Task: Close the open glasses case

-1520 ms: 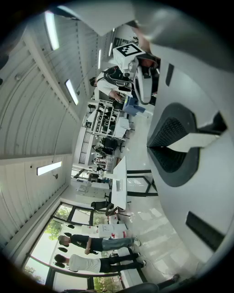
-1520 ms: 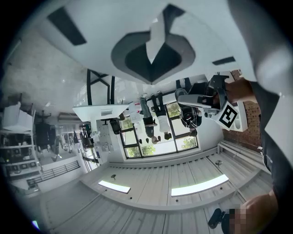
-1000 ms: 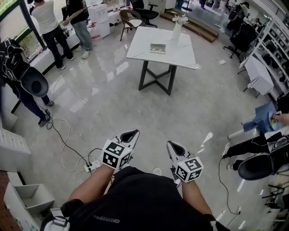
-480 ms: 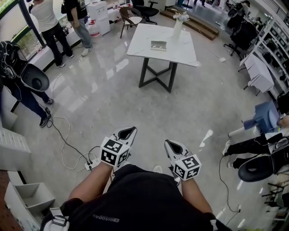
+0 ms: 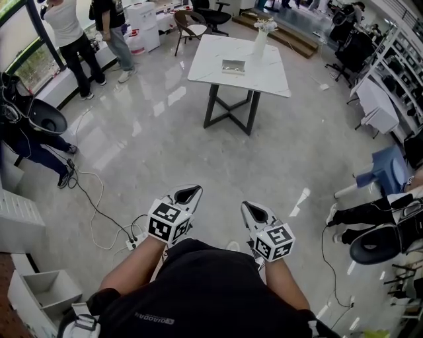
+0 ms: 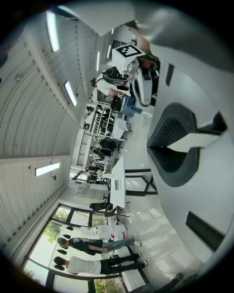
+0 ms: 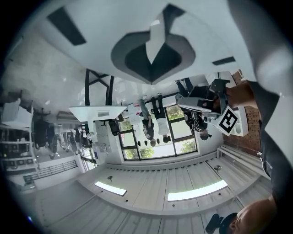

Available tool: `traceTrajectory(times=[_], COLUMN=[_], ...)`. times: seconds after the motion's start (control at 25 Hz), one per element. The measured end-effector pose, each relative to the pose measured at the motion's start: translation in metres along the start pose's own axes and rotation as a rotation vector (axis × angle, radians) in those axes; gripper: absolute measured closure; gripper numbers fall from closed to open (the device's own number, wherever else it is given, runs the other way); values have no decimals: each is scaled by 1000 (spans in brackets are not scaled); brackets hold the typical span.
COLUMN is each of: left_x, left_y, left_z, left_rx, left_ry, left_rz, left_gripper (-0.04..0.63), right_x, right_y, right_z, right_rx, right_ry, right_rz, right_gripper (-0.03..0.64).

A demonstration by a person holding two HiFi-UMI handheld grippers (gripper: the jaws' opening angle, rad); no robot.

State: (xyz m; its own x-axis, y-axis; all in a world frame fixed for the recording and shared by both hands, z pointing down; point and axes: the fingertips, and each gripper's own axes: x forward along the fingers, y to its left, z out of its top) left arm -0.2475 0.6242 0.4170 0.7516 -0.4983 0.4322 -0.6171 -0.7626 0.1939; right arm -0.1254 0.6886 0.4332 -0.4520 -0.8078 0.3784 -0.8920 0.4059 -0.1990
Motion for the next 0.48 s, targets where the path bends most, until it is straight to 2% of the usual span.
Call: traceTrajectory(times=[0.48], left_x=[-19], left_y=[33], left_z=[-15], left_rx=[-1], left_ry=[29], left_rz=[-28], left_gripper=[591], right_x=[30], right_y=[31], right_z=[0], right_rx=[22], right_ry=[8], right_rz=[-21], right_gripper=[615])
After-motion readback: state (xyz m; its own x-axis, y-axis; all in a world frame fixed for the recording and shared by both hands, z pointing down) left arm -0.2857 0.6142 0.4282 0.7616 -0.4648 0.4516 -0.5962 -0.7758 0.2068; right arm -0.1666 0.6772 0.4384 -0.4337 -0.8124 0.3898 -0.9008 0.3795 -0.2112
